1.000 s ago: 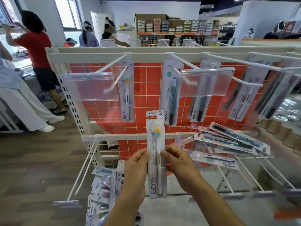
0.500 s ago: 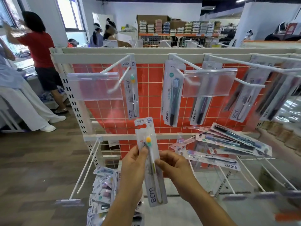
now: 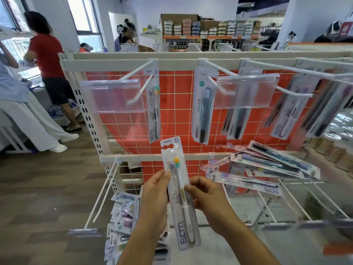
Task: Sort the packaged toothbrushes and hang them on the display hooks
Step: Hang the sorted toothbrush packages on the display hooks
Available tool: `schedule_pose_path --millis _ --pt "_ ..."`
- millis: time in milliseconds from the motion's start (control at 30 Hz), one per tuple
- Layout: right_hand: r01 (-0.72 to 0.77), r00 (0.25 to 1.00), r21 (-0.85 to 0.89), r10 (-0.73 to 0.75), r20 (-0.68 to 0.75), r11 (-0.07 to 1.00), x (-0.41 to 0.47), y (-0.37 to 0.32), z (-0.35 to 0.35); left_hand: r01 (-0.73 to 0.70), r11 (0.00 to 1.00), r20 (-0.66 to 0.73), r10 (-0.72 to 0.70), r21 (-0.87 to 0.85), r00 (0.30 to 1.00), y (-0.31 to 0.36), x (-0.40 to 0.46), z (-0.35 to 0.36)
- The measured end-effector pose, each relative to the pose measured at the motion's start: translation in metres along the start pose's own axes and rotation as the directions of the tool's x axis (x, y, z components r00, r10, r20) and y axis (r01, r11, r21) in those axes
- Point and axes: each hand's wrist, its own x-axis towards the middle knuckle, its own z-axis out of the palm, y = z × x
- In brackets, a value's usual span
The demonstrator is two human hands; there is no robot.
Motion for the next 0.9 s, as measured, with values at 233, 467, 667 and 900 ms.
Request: schedule_pose_path --millis 233,467,667,900 --pt "-0.028 1.0 0.046 0.028 -0.001 0.999 -0.003 0.002 -0.002 0.027 0.998 0.005 -0.026 -0.058 1.0 0.0 -0.002 0.003" --pt "-0.075 0.996 0.038 0.074 0.039 0.996 -0.012 0.005 -0.006 0.032 0.995 0.008 -0.031 -0.095 0.999 -0.002 -0.009 0.008" --pt "-0.116 0.992 0.006 0.115 0.053 0.993 -0.021 0.013 -0.012 0.02 0.999 0.018 -0.019 -0.048 1.0 -0.01 -0.013 0.011" --pt "-0.09 0.996 -0.017 0.091 0.026 0.996 -0.031 0.016 -0.027 0.003 1.0 0.038 -0.003 0.009 0.999 -0.025 -0.014 0.024"
